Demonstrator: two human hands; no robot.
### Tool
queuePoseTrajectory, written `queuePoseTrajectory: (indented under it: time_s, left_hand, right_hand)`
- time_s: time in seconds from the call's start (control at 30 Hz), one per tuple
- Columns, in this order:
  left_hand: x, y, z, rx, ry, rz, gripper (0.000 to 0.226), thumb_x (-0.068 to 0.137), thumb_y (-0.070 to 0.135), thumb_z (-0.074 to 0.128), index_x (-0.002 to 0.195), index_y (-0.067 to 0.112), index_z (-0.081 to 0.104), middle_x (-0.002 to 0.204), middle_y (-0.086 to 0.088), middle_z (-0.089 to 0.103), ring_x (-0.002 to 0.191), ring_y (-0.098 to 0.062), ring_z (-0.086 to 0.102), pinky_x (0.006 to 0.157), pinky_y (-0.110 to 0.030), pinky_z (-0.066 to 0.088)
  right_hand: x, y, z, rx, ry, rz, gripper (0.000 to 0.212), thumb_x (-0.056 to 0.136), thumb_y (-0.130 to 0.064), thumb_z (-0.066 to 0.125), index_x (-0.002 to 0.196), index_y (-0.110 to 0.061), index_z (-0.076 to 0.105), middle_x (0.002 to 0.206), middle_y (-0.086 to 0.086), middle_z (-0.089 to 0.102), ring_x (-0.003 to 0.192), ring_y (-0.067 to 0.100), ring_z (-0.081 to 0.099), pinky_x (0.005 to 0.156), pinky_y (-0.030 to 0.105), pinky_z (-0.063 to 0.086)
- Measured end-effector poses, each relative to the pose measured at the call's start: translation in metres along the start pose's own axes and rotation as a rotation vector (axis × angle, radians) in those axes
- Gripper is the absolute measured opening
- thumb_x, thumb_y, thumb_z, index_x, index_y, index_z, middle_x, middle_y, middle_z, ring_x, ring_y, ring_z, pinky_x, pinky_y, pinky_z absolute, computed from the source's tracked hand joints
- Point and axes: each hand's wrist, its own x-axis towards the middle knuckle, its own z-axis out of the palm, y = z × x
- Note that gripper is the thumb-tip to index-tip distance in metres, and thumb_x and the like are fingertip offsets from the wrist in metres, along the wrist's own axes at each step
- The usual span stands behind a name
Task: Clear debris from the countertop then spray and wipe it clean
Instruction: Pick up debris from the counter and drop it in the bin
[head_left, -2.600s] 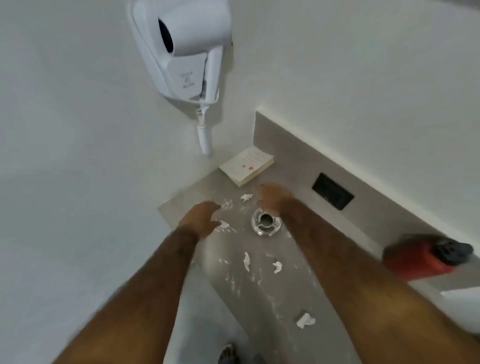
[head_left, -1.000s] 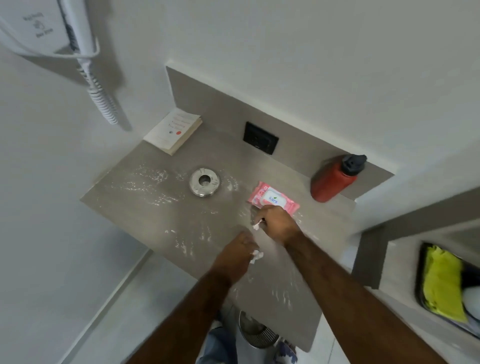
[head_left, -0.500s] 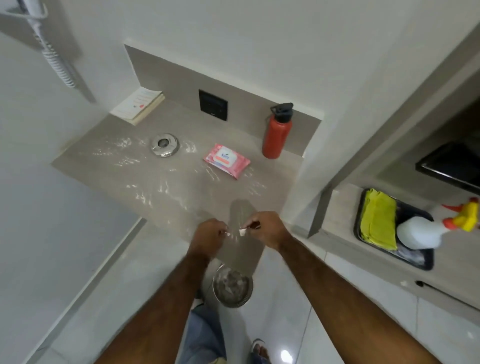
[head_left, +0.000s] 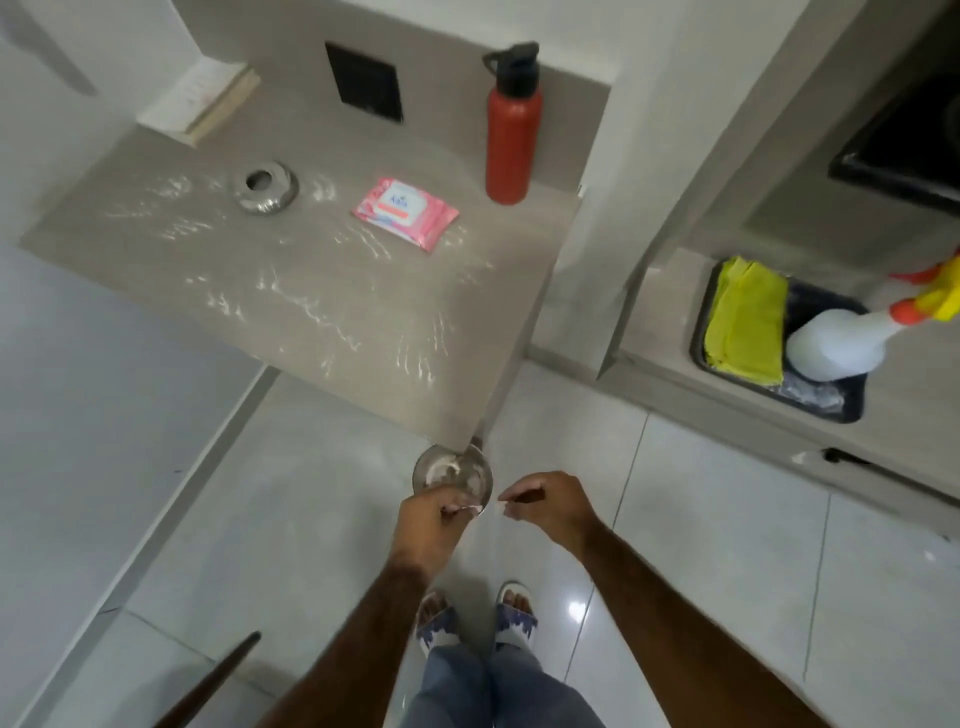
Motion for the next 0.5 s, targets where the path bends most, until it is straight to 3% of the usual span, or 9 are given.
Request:
queuePoseTrajectory:
  time_s: [0.07, 0.2, 0.3, 0.37, 0.4, 0.5]
  left_hand:
    - [0.016, -0.031, 0.014, 0.010, 0.034, -0.041, 0.031, 0.082, 0.020, 0.079, 0.072, 0.048, 0.071, 0.084, 0.019, 0.075, 0.082, -0.001, 0.071, 0.079, -0.023, 0.057]
    - [0.068, -0.103, 0.050, -0.011, 0.094, -0.083, 0.029, 0.083, 0.022, 0.078, 0.073, 0.047, 0.070, 0.087, 0.016, 0.077, 0.084, -0.002, 0.072, 0.081, -0.027, 0.059]
    - [0.106, -0.147, 0.072, -0.040, 0.118, -0.150, 0.024, 0.082, 0.019, 0.079, 0.075, 0.040, 0.073, 0.090, 0.011, 0.078, 0.086, -0.002, 0.071, 0.086, -0.029, 0.061]
    - [0.131, -0.174, 0.085, -0.078, 0.136, -0.180, 0.017, 0.082, 0.013, 0.079, 0.080, 0.030, 0.077, 0.090, 0.006, 0.078, 0.089, -0.009, 0.073, 0.090, -0.032, 0.060]
    - [0.141, -0.183, 0.090, -0.087, 0.139, -0.192, 0.014, 0.082, 0.010, 0.078, 0.083, 0.024, 0.078, 0.091, 0.003, 0.079, 0.091, -0.013, 0.073, 0.091, -0.032, 0.059]
    - [0.171, -0.210, 0.104, -0.026, 0.148, -0.190, 0.011, 0.083, 0.009, 0.077, 0.091, 0.017, 0.080, 0.093, 0.000, 0.078, 0.094, -0.018, 0.073, 0.086, -0.019, 0.055]
  right_hand:
    - [0.019, 0.032, 0.021, 0.057, 0.043, 0.081, 0.019, 0.079, -0.006, 0.088, 0.092, -0.020, 0.085, 0.087, -0.012, 0.080, 0.083, 0.004, 0.076, 0.078, 0.015, 0.059]
    - [0.088, 0.092, 0.067, 0.196, 0.124, 0.207, 0.019, 0.076, -0.011, 0.090, 0.094, -0.015, 0.086, 0.092, 0.001, 0.083, 0.092, 0.023, 0.080, 0.091, 0.035, 0.065]
    - [0.139, 0.124, 0.100, 0.226, 0.160, 0.261, 0.017, 0.076, -0.021, 0.090, 0.092, -0.020, 0.085, 0.097, 0.000, 0.084, 0.095, 0.021, 0.079, 0.094, 0.036, 0.063]
    - [0.172, 0.143, 0.119, 0.249, 0.148, 0.305, 0.008, 0.081, -0.018, 0.085, 0.083, -0.025, 0.082, 0.100, 0.002, 0.083, 0.101, 0.022, 0.078, 0.097, 0.038, 0.062]
    - [0.185, 0.150, 0.125, 0.267, 0.147, 0.330, 0.014, 0.083, -0.014, 0.083, 0.079, -0.028, 0.079, 0.101, 0.002, 0.082, 0.103, 0.024, 0.078, 0.097, 0.039, 0.062]
    - [0.221, 0.170, 0.141, 0.275, 0.156, 0.338, 0.018, 0.084, -0.012, 0.081, 0.083, -0.029, 0.077, 0.102, 0.002, 0.081, 0.101, 0.022, 0.077, 0.096, 0.039, 0.063]
